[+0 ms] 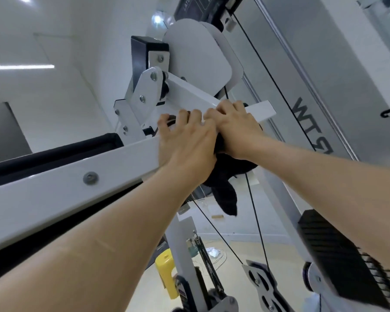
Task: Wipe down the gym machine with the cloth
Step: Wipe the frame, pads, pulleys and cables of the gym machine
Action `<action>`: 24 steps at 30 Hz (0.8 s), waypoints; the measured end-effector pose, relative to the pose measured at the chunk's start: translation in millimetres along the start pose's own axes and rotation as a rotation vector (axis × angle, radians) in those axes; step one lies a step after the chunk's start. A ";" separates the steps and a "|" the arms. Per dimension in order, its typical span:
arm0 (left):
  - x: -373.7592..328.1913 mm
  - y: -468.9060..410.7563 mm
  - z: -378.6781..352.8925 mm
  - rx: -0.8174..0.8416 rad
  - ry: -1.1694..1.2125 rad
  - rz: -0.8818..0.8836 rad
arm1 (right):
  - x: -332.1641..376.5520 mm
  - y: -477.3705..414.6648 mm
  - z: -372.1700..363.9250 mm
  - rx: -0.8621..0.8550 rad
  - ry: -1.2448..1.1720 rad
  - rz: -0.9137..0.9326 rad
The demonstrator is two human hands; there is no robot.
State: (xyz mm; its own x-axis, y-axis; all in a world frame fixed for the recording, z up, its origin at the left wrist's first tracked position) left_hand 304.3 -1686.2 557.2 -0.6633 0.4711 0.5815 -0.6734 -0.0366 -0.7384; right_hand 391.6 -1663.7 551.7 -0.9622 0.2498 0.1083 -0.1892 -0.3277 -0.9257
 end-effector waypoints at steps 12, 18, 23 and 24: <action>60.0 50.5 91.9 0.037 0.146 0.055 | 87.7 68.4 82.5 -0.159 -0.757 0.168; 62.0 96.2 98.5 0.095 0.028 -0.021 | 108.1 88.9 76.0 -0.400 -0.501 0.189; 26.2 113.1 84.9 0.075 -0.153 -0.249 | 92.1 94.6 56.6 -0.453 -0.517 -0.075; 27.0 119.7 83.5 0.066 -0.195 -0.262 | 94.0 99.7 50.2 -0.434 -0.586 -0.114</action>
State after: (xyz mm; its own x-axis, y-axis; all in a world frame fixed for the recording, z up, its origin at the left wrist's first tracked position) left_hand 178.6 -1751.4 513.1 -0.5108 0.2945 0.8077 -0.8446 0.0032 -0.5353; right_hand 272.5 -1718.6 487.8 -0.9109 -0.3064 0.2764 -0.3171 0.0913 -0.9440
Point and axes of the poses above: each hand's wrist, its own y-axis away from the middle knuckle, its own z-axis out of the back of the hand, x = y × z, the point moved 10 cm from there along -y, towards the middle knuckle, and after that the axes turned 12 degrees about y, right-handed, at the moved point
